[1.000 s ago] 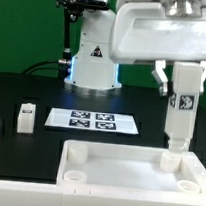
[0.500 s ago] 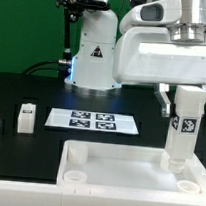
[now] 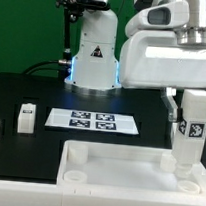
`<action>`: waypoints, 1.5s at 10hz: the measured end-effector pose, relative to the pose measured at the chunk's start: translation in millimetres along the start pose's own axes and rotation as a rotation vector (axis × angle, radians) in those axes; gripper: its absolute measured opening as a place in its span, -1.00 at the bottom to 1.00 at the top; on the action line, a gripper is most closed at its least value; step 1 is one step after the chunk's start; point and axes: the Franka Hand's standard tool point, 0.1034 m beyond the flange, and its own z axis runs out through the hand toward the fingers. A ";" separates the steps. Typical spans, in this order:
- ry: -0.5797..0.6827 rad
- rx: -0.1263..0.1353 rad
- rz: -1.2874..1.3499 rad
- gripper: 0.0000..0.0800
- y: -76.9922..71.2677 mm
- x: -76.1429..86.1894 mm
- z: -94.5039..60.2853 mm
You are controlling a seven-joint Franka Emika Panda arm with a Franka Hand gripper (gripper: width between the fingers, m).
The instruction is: Assemble desk
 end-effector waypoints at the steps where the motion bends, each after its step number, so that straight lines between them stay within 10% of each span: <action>1: -0.007 0.002 -0.002 -0.29 -2.0 -1.8 5.9; 15: -0.011 0.002 -0.004 -0.29 -3.6 -12.8 27.7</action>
Offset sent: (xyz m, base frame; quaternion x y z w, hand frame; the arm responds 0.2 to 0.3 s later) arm -0.0032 0.0090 -0.0110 -0.0096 0.0072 0.0007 0.9999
